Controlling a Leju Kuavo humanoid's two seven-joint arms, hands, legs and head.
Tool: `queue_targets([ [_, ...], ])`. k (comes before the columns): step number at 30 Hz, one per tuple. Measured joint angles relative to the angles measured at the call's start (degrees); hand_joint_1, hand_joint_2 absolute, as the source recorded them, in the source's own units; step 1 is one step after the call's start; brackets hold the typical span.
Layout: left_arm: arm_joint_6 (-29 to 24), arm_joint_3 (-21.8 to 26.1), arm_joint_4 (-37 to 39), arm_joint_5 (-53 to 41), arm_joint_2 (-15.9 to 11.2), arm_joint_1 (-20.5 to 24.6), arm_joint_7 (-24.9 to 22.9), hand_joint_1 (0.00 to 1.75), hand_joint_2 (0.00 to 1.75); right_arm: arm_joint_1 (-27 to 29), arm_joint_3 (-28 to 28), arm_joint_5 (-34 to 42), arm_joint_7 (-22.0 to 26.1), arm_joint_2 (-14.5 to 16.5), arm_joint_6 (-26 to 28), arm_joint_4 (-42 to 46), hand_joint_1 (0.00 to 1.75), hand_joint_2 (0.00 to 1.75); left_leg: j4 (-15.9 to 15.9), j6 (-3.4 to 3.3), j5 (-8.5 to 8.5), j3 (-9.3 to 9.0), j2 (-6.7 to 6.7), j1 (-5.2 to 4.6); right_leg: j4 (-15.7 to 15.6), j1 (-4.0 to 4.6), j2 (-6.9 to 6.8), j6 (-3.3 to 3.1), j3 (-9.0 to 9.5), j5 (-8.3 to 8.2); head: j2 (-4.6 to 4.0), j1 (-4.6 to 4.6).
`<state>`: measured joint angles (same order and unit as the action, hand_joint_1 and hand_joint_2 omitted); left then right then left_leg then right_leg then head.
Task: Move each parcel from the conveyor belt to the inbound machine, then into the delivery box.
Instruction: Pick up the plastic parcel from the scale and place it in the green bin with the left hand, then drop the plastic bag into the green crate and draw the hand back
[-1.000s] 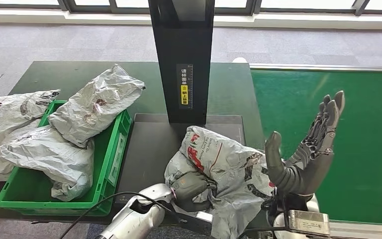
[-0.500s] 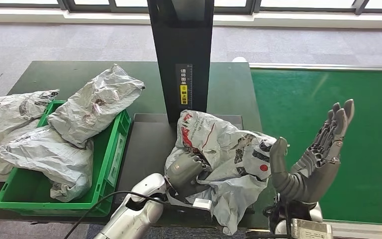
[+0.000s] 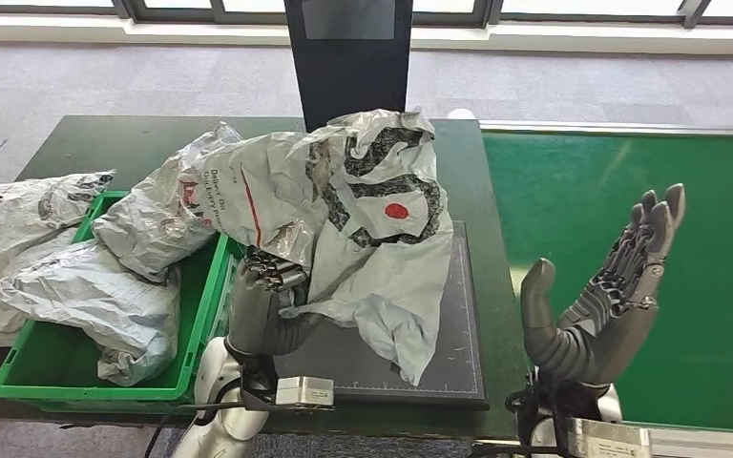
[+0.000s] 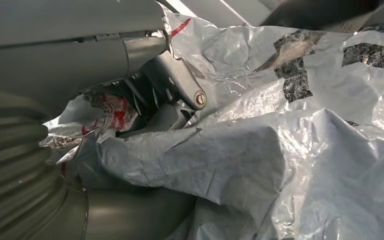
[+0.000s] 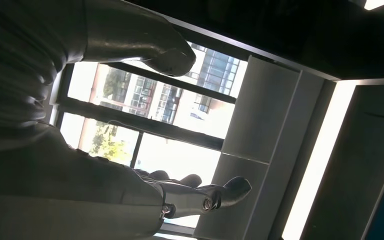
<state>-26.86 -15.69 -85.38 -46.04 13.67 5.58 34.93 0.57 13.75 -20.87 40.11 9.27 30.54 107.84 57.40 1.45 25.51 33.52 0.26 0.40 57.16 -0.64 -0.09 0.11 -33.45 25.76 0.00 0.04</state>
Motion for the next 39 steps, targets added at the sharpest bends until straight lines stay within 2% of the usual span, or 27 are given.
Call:
queue_targets([
  [5, -1.5, 1.0, -3.2, 1.3, 0.0, -1.6, 0.9, 1.75, 1.75, -0.4, 0.0, 0.3, 0.0, 0.0, 0.1, -0.1, 0.00, 1.75, 0.0, 0.00, 0.00, 0.00, -0.01, 0.00, 0.0, -0.01, 0.02, 0.00, 0.01, -0.01, 0.00, 0.00],
  [8, -6.4, 2.3, -5.5, 5.3, 0.0, -3.3, 3.0, 1.75, 1.75, -0.3, 0.0, 0.7, 0.0, 0.0, 1.2, -0.1, 0.00, 1.75, 0.0, 0.00, 0.00, 0.00, -0.01, 0.00, 0.0, -0.01, 0.04, 0.00, 0.01, -0.01, 0.00, 0.00],
  [11, -10.7, 5.3, -8.2, 7.8, -0.1, -4.5, 2.3, 1.75, 1.75, -0.2, 0.1, 1.0, 0.0, -0.1, 2.2, -0.1, 0.00, 1.75, 0.0, 0.01, 0.00, 0.01, -0.01, 0.00, 0.0, 0.02, 0.03, -0.01, -0.01, 0.00, 0.00, 0.00],
  [13, -12.2, 9.7, -9.1, 5.9, -0.2, -3.6, -0.7, 1.75, 1.75, -0.1, 0.2, 1.0, 0.0, -0.1, 2.3, -0.1, 0.00, 1.75, 0.0, 0.02, 0.00, 0.02, 0.00, 0.00, 0.0, 0.06, 0.02, -0.02, -0.02, 0.01, 0.00, 0.00],
  [17, -11.9, 20.9, -6.4, -1.5, -1.2, 2.1, -9.5, 1.75, 1.75, -0.3, 0.8, 0.5, 0.0, -0.1, 1.7, -0.4, 0.00, 1.75, 0.0, 0.16, -0.10, 0.00, -0.01, 0.01, 0.0, 0.14, 0.02, -0.12, -0.03, 0.00, 0.00, 0.00],
  [23, -11.5, 24.5, -3.7, -3.9, -2.1, 4.5, -12.8, 1.75, 1.75, -0.3, 0.9, 0.3, 0.0, -0.1, 1.3, -0.6, 0.00, 1.75, 0.0, 0.20, -0.14, -0.01, -0.01, 0.03, 0.1, 0.15, 0.03, -0.20, -0.06, -0.05, 0.00, 0.00],
  [27, -11.8, 35.2, 6.8, -9.8, -5.0, 11.3, -18.1, 1.75, 1.75, -0.3, 0.9, -0.3, 0.0, -0.1, -0.4, -0.9, 0.00, 1.75, 0.0, 0.30, -0.24, 0.01, -0.02, 0.07, 0.1, 0.16, 0.06, -0.31, -0.11, -0.14, 0.00, 0.00],
  [34, -9.0, 39.3, 13.9, -17.2, -7.1, 14.5, -25.3, 1.75, 1.75, -0.6, 0.9, -0.9, 0.0, 0.1, -2.9, -1.4, 0.00, 1.75, 0.0, 0.30, -0.21, 0.05, -0.02, 0.07, 0.1, 0.17, 0.06, -0.31, -0.15, -0.13, 0.00, 0.01],
  [35, -9.0, 39.8, 15.0, -18.3, -7.4, 14.9, -26.1, 1.36, 1.75, -0.6, 0.9, -0.9, 0.0, 0.2, -3.2, -1.4, 0.00, 1.75, 0.0, 0.31, -0.21, 0.05, -0.03, 0.07, 0.1, 0.18, 0.07, -0.31, -0.16, -0.14, 0.00, 0.01],
  [38, -9.3, 41.2, 17.5, -20.4, -8.2, 15.4, -27.7, 0.05, 0.44, -0.9, 0.9, -1.4, 0.0, 0.5, -4.2, -1.6, 0.00, 1.75, 0.0, 0.31, -0.21, 0.05, -0.03, 0.07, 0.1, 0.19, 0.08, -0.32, -0.17, -0.13, 0.00, 0.01],
  [39, -9.6, 41.6, 18.0, -20.6, -8.3, 15.4, -28.0, 0.00, 0.00, -1.0, 0.9, -1.6, 0.0, 0.8, -4.7, -1.7, 0.00, 1.75, 0.0, 0.31, -0.21, 0.05, -0.03, 0.08, 0.1, 0.19, 0.09, -0.32, -0.18, -0.13, 0.00, 0.01],
])
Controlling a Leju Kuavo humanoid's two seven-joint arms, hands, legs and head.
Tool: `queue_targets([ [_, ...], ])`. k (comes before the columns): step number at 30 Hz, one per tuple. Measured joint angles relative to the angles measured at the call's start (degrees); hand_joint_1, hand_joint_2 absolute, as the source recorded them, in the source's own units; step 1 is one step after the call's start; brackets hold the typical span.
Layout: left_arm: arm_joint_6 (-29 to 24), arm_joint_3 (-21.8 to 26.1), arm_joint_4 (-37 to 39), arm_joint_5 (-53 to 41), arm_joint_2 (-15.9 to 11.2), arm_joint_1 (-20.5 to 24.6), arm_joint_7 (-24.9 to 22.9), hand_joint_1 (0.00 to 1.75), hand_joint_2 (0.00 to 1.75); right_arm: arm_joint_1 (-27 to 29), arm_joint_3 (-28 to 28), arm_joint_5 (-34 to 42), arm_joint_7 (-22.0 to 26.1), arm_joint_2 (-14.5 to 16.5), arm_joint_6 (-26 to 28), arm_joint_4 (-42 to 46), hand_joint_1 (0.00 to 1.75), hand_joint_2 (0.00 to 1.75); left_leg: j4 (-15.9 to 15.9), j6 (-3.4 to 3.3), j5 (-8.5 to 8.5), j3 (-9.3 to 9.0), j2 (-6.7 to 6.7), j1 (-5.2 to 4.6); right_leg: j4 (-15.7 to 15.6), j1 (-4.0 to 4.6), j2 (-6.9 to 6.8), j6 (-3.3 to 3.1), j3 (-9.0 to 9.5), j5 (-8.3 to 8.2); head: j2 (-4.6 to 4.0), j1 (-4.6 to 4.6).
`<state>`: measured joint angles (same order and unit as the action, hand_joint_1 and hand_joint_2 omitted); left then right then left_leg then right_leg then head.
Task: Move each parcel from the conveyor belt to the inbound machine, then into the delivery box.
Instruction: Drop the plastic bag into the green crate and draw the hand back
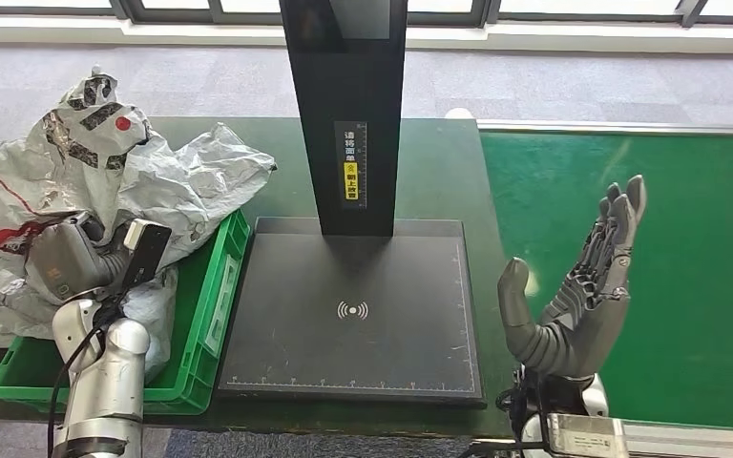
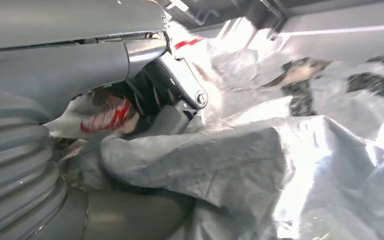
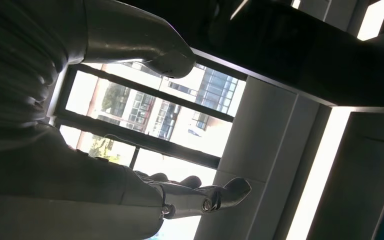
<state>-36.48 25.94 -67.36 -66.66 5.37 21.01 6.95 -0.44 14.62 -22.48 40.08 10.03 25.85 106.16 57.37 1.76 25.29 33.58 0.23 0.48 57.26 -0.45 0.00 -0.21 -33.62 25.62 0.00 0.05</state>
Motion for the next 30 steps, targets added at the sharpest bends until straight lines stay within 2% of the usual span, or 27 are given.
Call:
queue_targets([
  [5, -2.9, 2.5, -0.7, 1.0, 0.2, -0.8, 1.1, 0.00, 0.00, -1.2, 0.0, -0.5, 0.0, 1.3, -1.8, -0.9, 0.00, 1.75, 0.0, 0.01, 0.00, 0.02, -0.01, 0.01, 0.0, 0.01, 0.01, -0.02, -0.01, 0.01, 0.00, 0.01],
  [10, -3.4, 7.6, -5.6, 4.1, 2.4, -2.2, 8.4, 0.00, 0.00, -2.8, 0.0, 0.1, 0.0, 1.8, -2.0, -2.6, 0.00, 1.75, 0.0, 0.01, 0.01, 0.04, -0.01, 0.00, 0.0, 0.00, 0.01, -0.02, -0.03, 0.02, 0.00, 0.01],
  [19, -3.5, 12.9, -10.9, 6.7, 5.8, -2.9, 14.6, 0.00, 0.00, -3.9, 0.0, 0.0, 0.0, 2.4, -1.8, -4.3, 0.00, 1.75, 0.0, 0.01, 0.01, 0.04, 0.00, 0.00, 0.0, 0.00, -0.02, -0.02, -0.02, 0.02, 0.00, 0.02],
  [30, -3.5, 14.0, -13.4, 2.8, 9.4, -2.2, 15.0, 0.00, 0.00, -3.8, 0.0, -1.3, 0.0, 3.2, -2.0, -4.6, 0.00, 1.75, 0.0, 0.01, 0.01, 0.03, 0.00, 0.00, 0.0, 0.00, -0.01, -0.02, -0.05, 0.02, 0.00, 0.02],
])
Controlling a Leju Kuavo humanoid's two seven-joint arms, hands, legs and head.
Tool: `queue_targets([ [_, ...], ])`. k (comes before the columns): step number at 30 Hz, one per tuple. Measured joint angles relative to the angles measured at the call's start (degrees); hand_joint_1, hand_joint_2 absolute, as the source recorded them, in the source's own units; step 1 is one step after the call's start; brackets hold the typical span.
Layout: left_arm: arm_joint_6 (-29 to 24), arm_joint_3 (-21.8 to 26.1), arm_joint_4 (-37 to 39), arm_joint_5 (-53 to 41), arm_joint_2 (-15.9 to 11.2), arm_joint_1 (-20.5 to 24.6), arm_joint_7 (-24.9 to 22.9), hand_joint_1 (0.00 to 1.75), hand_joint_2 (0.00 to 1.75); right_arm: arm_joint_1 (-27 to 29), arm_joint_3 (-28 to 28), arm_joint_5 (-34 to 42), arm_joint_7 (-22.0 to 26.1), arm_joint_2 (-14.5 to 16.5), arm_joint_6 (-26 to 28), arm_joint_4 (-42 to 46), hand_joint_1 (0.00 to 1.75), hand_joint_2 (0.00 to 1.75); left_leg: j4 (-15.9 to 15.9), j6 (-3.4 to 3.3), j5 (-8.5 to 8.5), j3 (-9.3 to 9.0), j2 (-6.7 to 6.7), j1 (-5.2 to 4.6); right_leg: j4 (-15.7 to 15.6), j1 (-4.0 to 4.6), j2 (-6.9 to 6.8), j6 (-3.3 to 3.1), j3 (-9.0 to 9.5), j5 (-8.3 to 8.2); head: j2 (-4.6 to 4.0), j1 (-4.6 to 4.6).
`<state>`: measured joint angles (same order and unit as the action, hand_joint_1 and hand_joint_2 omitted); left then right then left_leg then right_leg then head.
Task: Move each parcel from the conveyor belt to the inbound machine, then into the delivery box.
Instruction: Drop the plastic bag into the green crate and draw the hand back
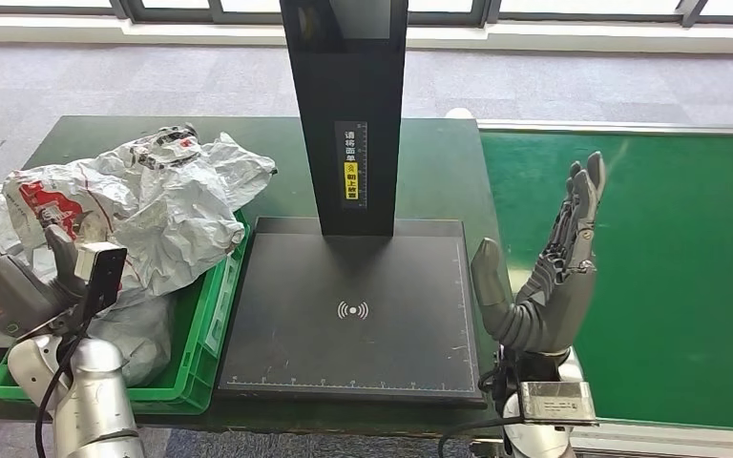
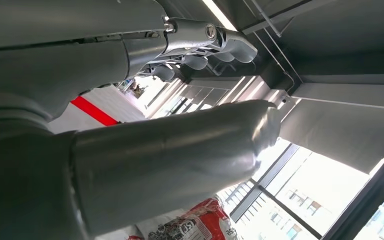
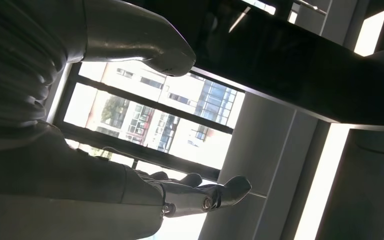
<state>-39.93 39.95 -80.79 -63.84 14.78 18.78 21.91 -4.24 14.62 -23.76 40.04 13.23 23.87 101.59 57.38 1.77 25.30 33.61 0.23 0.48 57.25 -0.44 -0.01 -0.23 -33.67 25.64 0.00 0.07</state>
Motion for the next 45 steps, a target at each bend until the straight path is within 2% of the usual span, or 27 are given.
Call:
queue_targets([
  [8, 0.0, 0.0, -0.8, 3.3, 1.4, 0.6, 2.5, 0.00, 0.00, 0.0, 0.0, -0.3, 0.0, 0.6, -0.4, 0.0, 0.00, 1.75, 0.0, 0.00, 0.00, 0.00, 0.00, 0.00, 0.0, 0.00, 0.01, 0.00, -0.01, 0.00, 0.00, -0.01],
  [11, 2.3, -1.2, -2.0, 16.4, 1.7, -0.3, 7.3, 0.00, 0.00, 0.0, 0.0, -0.3, 0.0, 0.7, 0.3, 0.0, 0.00, 1.75, 0.0, 0.01, 0.01, -0.01, -0.03, 0.00, 0.0, 0.00, 0.04, 0.00, -0.03, 0.00, 0.00, -0.01],
  [15, 14.8, -9.9, -6.7, 41.8, 1.9, -4.7, 12.8, 0.00, 0.00, 0.1, -0.1, 1.2, 0.0, 0.6, 3.1, 0.0, 0.00, 0.00, 0.0, 0.00, 0.03, 0.02, -0.03, 0.00, 0.0, -0.01, 0.02, 0.01, -0.04, 0.01, 0.00, -0.01],
  [18, 27.1, -18.5, -11.2, 54.1, 1.8, -7.8, 15.9, 0.00, 0.00, 0.2, -0.1, 2.5, 0.0, 0.3, 4.0, 0.0, 0.00, 0.00, 0.0, -0.05, 0.06, 0.05, -0.03, -0.01, 0.0, -0.04, 0.00, 0.02, -0.03, 0.01, 0.00, -0.01],
  [22, 46.9, -28.3, -14.7, 64.5, 0.6, -11.6, 16.3, 0.00, 0.00, 0.3, -0.5, 2.4, 0.0, -0.2, 3.8, 0.0, 0.00, 0.00, 0.0, -0.08, 0.09, 0.04, -0.04, -0.04, -0.1, -0.06, 0.03, 0.04, -0.02, 0.01, 0.00, 0.00],
  [25, 59.7, -32.8, -15.2, 64.7, -0.4, -13.7, 16.6, 0.00, 0.00, 0.8, -0.5, 2.3, 0.0, -0.6, 3.0, 0.0, 0.00, 0.00, 0.0, -0.08, 0.10, 0.04, -0.05, -0.06, -0.1, -0.06, 0.04, 0.04, -0.04, 0.02, 0.00, 0.00],
  [28, 67.7, -35.7, -14.6, 59.7, -0.8, -14.5, 16.7, 0.00, 0.00, 1.3, -0.9, 1.6, 0.0, -0.7, 1.4, 0.0, 0.00, 0.00, 0.0, -0.08, 0.10, 0.03, -0.06, -0.05, -0.1, -0.05, 0.04, 0.03, -0.05, 0.02, 0.00, 0.00],
  [31, 69.8, -37.6, -13.8, 57.2, -0.8, -14.9, 16.8, 0.00, 0.00, 2.0, -1.6, 1.0, 0.0, -0.7, 0.4, 0.0, 0.00, 0.00, 0.0, -0.08, 0.10, 0.03, -0.09, -0.05, 0.0, -0.04, 0.05, 0.03, -0.06, 0.01, 0.00, 0.00],
  [45, 69.8, -41.0, -12.1, 55.5, -1.2, -14.8, 16.8, 0.00, 0.00, 3.1, -4.3, -2.1, 0.0, -0.4, -3.2, 0.0, 0.00, 0.00, 0.0, -0.08, 0.10, 0.04, -0.08, -0.05, 0.0, -0.04, 0.06, 0.03, -0.04, 0.01, 0.00, 0.00],
])
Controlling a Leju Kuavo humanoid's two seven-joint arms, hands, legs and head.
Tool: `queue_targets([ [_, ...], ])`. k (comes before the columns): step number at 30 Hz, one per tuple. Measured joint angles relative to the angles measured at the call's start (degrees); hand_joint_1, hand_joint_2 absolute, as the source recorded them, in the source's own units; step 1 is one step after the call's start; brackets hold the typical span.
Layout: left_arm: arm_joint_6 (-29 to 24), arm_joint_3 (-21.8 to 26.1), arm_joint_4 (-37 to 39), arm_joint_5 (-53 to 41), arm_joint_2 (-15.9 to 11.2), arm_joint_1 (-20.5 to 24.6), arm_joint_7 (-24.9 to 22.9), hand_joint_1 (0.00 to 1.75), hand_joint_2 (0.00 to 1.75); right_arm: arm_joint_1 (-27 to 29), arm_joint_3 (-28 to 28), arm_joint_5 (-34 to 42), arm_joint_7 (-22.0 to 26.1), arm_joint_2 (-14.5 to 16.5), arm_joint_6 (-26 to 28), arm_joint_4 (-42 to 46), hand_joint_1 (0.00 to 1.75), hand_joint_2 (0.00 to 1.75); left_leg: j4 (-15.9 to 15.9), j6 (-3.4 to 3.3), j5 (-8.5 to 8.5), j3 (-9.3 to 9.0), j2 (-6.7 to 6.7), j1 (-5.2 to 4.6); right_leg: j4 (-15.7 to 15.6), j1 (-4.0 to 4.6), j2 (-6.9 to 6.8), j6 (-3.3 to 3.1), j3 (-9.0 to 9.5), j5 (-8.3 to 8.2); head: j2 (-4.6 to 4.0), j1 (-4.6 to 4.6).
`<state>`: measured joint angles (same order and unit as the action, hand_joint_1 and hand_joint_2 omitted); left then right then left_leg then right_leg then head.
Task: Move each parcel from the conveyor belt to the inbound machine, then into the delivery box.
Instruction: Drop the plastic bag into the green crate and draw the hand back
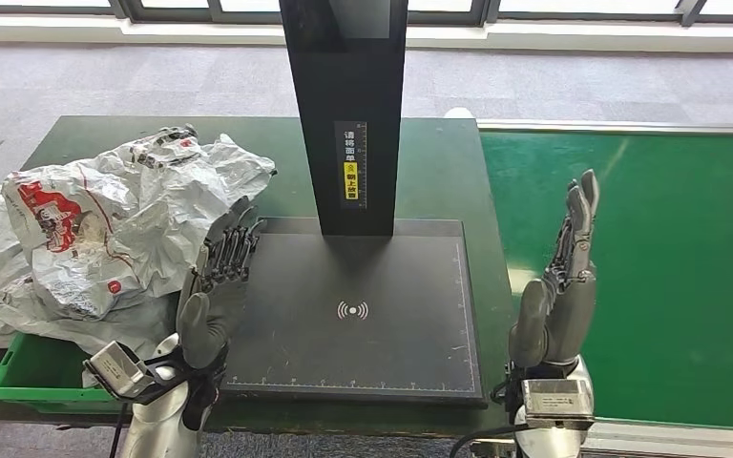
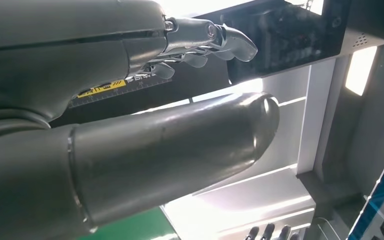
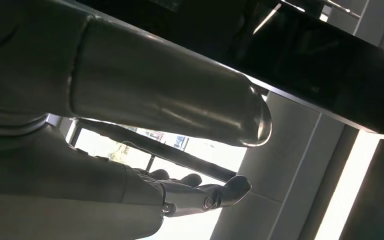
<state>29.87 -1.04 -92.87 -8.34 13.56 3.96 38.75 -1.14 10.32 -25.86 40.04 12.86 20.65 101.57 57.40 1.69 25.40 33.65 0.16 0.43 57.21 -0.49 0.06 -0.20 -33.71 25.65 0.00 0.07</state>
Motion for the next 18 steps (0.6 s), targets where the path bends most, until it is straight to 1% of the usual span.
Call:
queue_targets([
  [8, -0.9, -0.5, 0.8, 1.5, -0.5, 0.2, 0.0, 0.00, 0.00, -0.1, -0.5, 0.2, 0.0, 0.1, -0.6, -0.1, 0.00, 0.00, 0.0, 0.00, 0.00, 0.00, 0.00, 0.00, 0.0, 0.00, -0.01, 0.00, 0.00, 0.00, 0.00, 0.00],
  [10, -0.2, -0.5, 1.1, 2.3, -0.6, 0.4, 0.0, 0.00, 0.00, -0.3, -0.5, -0.2, -0.1, 0.1, -1.7, -0.2, 0.00, 0.00, 0.0, 0.00, 0.00, 0.01, 0.00, 0.00, 0.0, 0.00, -0.01, 0.00, 0.01, 0.00, 0.00, 0.00],
  [14, 2.5, -0.4, 3.1, 5.1, -0.8, 1.6, 0.0, 0.00, 0.00, -1.9, -0.5, -1.8, -1.0, 0.3, -5.6, -2.8, 0.00, 0.00, 0.0, 0.00, -0.01, 0.00, 0.00, 0.00, 0.0, 0.00, -0.02, 0.00, 0.02, -0.01, 0.00, 0.00],
  [18, 3.2, -0.2, 4.8, 5.6, -1.0, 2.4, 0.0, 0.00, 0.00, -2.9, -0.5, -2.2, -1.0, 0.6, -6.3, -5.1, 0.00, 0.00, 0.0, -0.01, -0.02, 0.00, 0.03, 0.00, 0.0, 0.00, -0.09, -0.01, 0.05, -0.01, 0.00, 0.00],
])
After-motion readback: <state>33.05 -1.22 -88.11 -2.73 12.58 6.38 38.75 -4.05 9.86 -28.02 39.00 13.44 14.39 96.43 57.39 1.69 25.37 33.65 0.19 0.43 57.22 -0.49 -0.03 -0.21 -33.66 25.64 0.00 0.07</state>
